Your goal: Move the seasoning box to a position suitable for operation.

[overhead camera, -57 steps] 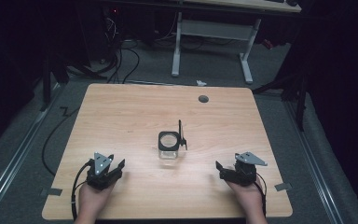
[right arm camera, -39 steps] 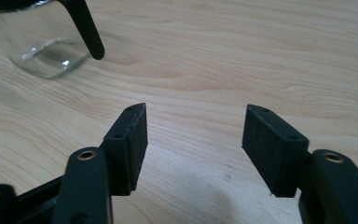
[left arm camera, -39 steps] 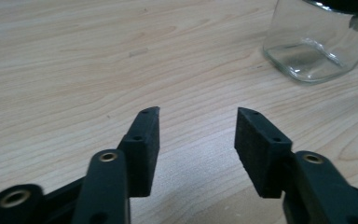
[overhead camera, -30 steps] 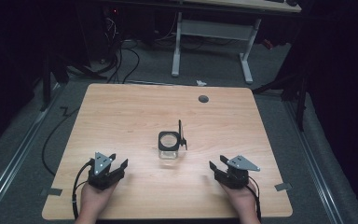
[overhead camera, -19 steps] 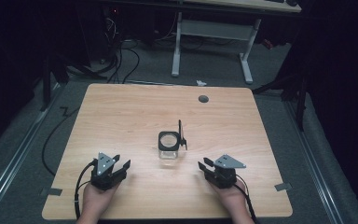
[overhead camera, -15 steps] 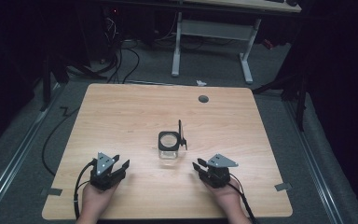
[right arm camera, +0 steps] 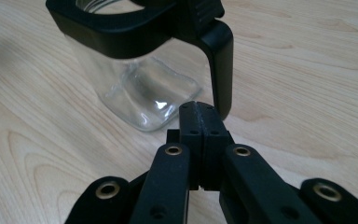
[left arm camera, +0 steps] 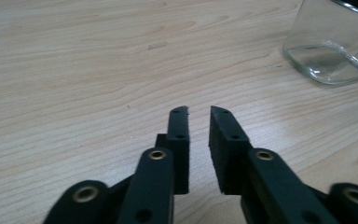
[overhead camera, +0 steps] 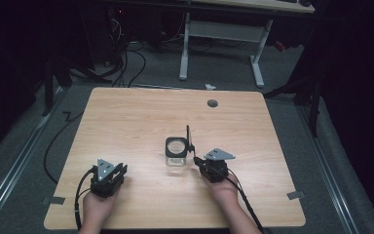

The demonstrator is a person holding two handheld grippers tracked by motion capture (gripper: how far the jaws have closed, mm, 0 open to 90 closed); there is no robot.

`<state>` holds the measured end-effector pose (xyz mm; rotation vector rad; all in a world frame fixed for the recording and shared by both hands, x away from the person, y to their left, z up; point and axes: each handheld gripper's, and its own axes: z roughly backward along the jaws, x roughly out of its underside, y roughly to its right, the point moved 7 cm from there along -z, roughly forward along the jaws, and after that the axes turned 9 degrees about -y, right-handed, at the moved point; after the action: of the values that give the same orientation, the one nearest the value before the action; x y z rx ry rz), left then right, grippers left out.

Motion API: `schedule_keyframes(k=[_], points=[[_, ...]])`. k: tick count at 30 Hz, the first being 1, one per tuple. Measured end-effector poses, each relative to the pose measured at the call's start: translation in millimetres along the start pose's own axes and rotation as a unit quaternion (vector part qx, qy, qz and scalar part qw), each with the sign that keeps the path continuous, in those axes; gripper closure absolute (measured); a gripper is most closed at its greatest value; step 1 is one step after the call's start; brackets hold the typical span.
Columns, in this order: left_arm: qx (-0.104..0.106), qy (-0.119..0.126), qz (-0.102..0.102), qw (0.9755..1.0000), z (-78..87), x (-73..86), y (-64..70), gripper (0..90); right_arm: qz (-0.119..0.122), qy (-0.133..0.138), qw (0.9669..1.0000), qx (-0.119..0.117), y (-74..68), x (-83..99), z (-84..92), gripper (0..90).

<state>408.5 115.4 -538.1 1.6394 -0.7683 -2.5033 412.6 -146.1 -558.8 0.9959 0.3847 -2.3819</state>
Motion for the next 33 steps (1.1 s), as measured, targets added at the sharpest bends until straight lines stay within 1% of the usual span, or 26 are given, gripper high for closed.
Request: schedule_keyframes(k=[2,4,5,7,11,14,19,20,22,27,33], points=[[0.000,0.004,-0.001,1.0000,0.6,-0.9,0.7,83.3,0.000,-0.001,1.0000,0.000,-0.8,-3.1,-2.4,90.0],[0.001,0.000,-0.006,1.0000,0.4,0.0,0.5,89.1,0.002,-0.003,1.0000,-0.001,-1.9,-6.1,-4.6,90.0],[0.002,-0.001,-0.006,1.0000,0.1,0.4,0.2,90.0,0.005,-0.003,1.0000,0.000,-0.9,-8.0,-6.2,90.0],[0.003,-0.002,-0.004,1.0000,-0.6,1.3,-0.5,90.0,-0.001,-0.004,1.0000,0.000,0.9,-10.4,-8.3,90.0],[0.008,-0.001,-0.006,0.9999,1.5,0.4,1.5,89.6,-0.005,-0.006,1.0000,-0.002,3.9,-13.6,-10.8,90.0],[0.012,0.003,-0.005,0.9999,2.6,-1.4,2.3,87.7,-0.001,-0.005,1.0000,-0.002,5.8,-14.0,-10.6,90.0],[0.013,0.001,0.000,0.9999,2.1,-1.3,2.1,86.2,-0.010,-0.003,0.9999,-0.001,12.2,-17.6,-11.7,90.0],[0.013,0.001,-0.003,0.9999,1.9,-0.9,2.1,86.0,-0.008,-0.003,1.0000,0.001,13.6,-18.6,-12.6,90.0],[0.013,0.000,-0.002,0.9999,1.7,-0.8,2.2,85.7,-0.012,-0.005,0.9999,0.000,14.4,-20.0,-14.4,90.0],[0.016,0.000,0.000,0.9999,2.3,-1.2,3.4,85.3,-0.014,-0.005,0.9999,0.001,16.4,-24.5,-18.4,90.0],[0.016,-0.001,0.000,0.9999,1.6,-0.2,4.4,85.3,-0.017,-0.005,0.9998,0.003,20.1,-34.7,-27.2,90.0]])
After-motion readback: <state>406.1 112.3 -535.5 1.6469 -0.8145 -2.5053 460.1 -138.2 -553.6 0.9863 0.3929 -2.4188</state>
